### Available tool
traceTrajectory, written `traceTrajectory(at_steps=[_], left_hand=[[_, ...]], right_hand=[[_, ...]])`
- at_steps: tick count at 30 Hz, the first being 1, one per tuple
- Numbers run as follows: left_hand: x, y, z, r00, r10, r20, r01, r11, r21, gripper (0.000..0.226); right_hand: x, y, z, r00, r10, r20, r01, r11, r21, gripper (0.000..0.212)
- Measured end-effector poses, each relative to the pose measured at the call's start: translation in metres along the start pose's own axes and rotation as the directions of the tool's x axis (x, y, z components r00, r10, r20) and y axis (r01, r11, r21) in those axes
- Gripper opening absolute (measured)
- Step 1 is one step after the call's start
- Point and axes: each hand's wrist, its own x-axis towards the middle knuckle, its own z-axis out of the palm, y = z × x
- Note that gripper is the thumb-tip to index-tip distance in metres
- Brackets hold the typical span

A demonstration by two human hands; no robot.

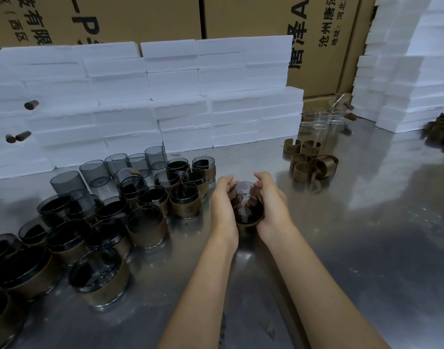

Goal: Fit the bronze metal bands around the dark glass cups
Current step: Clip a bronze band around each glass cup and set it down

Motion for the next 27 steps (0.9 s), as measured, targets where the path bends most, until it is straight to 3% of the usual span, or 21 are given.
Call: traceTrajectory(at_steps=[5, 8, 12, 27], left_hand=[[-0.001, 0.008, -0.003, 0.997, -0.052, 0.063, 0.046, 0.995, 0.085, 0.035], [0.001, 0.006, -0.006, 0.999, 0.017, -0.052, -0.010, 0.992, 0.127, 0.046], [0.001, 0.004, -0.007, 0.989, 0.075, -0.129, -0.061, 0.993, 0.103, 0.041], [0.002, 0.002, -0.006, 0.996, 0.030, -0.088, -0.019, 0.992, 0.121, 0.040]], right_hand=[[0.002, -0.003, -0.004, 0.999, -0.040, 0.001, 0.040, 0.999, -0.007, 0.031], [-0.001, 0.000, -0.003, 0.998, -0.028, 0.052, 0.030, 0.998, -0.047, 0.033], [-0.004, 0.002, 0.000, 0.995, -0.052, 0.089, 0.060, 0.994, -0.093, 0.027], [-0.008, -0.003, 0.000, 0.990, -0.063, 0.125, 0.077, 0.991, -0.107, 0.030]])
